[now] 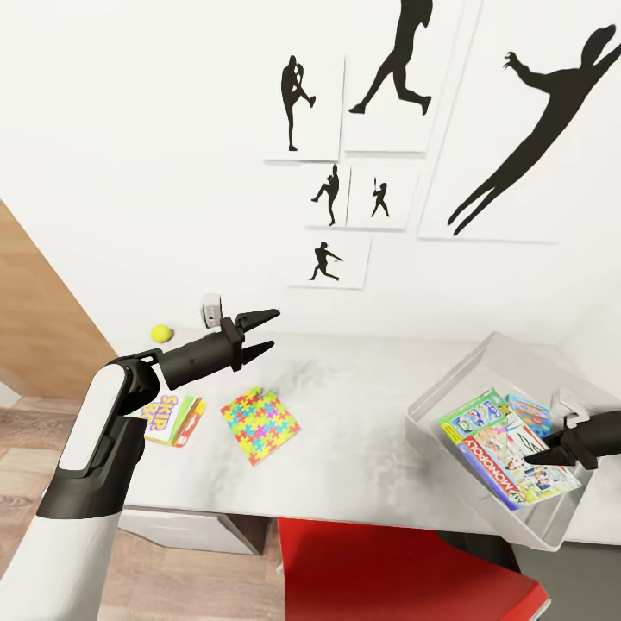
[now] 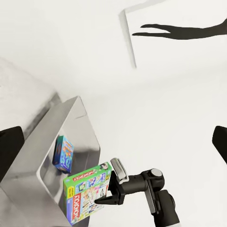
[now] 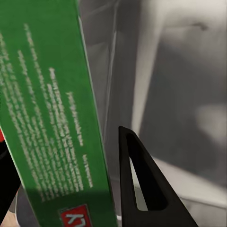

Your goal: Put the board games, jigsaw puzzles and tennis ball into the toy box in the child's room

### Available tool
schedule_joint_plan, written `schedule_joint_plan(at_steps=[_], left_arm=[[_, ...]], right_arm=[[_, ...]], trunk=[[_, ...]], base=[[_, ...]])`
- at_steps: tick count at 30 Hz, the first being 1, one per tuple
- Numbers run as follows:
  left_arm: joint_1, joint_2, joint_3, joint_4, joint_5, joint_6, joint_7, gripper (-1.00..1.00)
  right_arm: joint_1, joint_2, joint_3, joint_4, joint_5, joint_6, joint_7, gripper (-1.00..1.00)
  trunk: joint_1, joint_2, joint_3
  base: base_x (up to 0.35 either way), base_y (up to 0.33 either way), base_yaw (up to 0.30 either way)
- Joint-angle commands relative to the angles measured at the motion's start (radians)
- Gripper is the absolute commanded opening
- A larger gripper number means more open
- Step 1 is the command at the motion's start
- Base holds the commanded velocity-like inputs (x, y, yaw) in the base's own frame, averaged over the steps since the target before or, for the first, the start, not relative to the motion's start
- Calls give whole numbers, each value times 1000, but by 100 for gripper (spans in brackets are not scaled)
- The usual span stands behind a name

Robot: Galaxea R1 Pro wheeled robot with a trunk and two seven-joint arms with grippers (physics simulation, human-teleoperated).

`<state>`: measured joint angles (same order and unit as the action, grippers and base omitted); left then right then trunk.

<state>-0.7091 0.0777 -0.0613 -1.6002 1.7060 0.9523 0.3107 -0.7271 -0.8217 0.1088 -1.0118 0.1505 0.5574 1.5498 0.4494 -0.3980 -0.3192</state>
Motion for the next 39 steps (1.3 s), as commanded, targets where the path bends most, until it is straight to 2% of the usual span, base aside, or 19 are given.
schedule_joint_plan(at_steps=[1,9,17,24,39], left_arm=[[-1,1,-1,0,11,0,10,100],[-1,1,-1,-1,11,0,10,100],[-1,1,-1,-1,11,0,10,100],[-1,0,-2,0,11,0,10,100],[-1,-1,-2,-1,11,0,18,100]], right_arm=[[-2,-1,2,-1,5,9,6,-100],[-2,-1,1,-1,12,0,5,-100],[-2,1,0,-1,43,-20,-8,-100],[-2,15,0,-1,67,-28,-16,-100],[-2,20,0,-1,76,-30,-18,-100]], trunk=[[1,-2,-2],[1,-2,-2],[1,-2,-2],[1,-2,-2],[1,-2,-6]], base=[[0,0,0],[0,0,0],[0,0,0],[0,0,0],[0,0,0]])
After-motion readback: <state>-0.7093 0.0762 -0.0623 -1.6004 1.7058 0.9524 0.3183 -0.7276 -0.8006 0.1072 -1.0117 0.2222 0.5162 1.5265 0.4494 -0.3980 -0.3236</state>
